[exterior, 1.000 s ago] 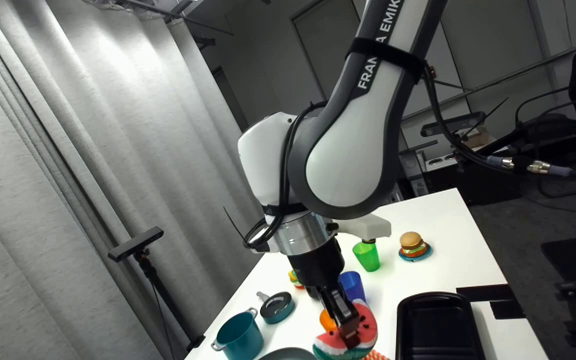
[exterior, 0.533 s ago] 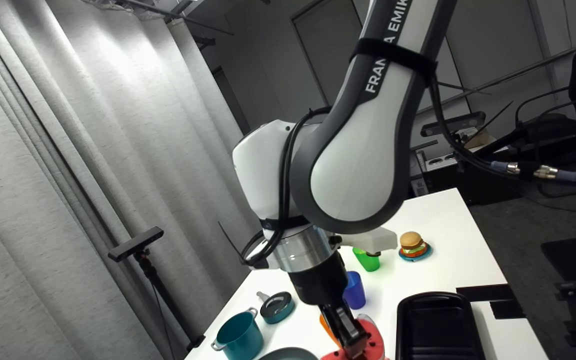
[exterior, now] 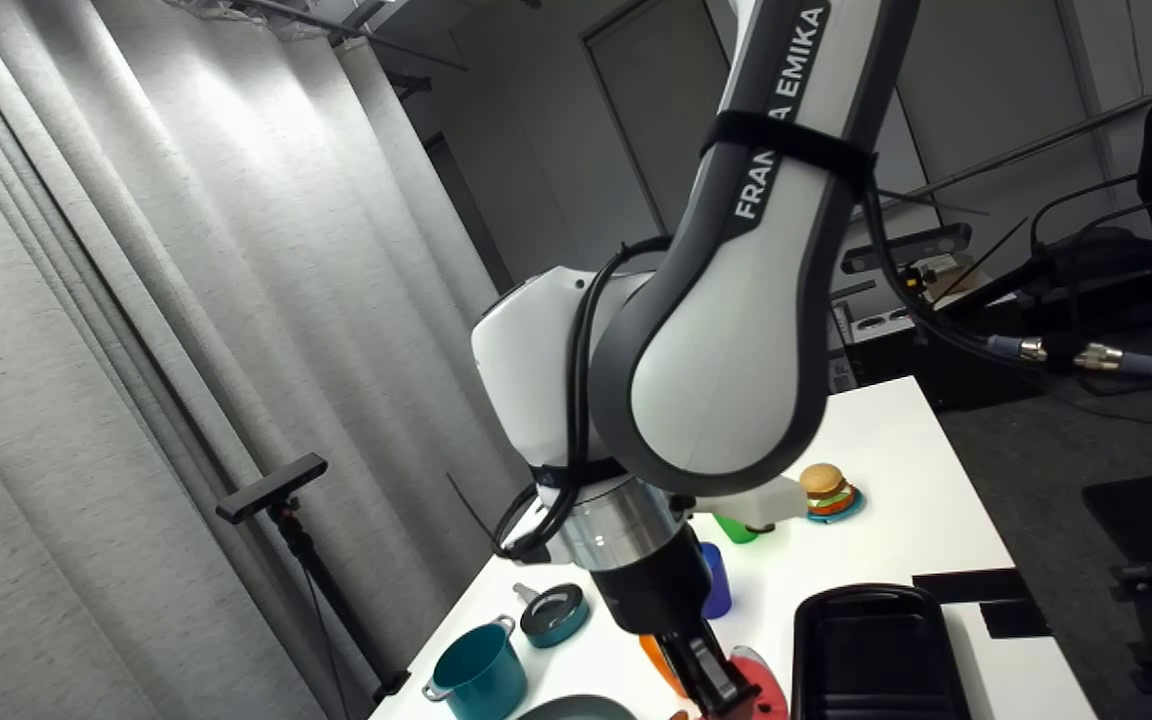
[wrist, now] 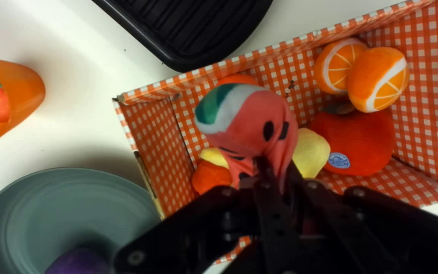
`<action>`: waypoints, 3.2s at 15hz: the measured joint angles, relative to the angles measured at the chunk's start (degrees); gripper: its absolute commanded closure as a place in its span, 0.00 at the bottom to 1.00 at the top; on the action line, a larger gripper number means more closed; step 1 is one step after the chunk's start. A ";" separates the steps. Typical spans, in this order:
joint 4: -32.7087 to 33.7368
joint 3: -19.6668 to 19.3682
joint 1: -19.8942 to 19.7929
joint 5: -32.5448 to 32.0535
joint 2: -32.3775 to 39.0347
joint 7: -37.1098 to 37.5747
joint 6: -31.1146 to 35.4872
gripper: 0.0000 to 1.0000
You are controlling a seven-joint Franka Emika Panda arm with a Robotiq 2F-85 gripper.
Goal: Put the two objects on the black tray in the brown box
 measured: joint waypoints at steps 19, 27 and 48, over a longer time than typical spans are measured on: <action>0.00 -0.11 -0.01 -0.05 0.42 -0.08 -1.62 0.00; 0.11 -1.57 -0.86 -0.05 -0.08 -0.06 -1.62 0.00; -4.96 -9.16 -6.51 0.08 -6.72 0.34 -1.62 0.00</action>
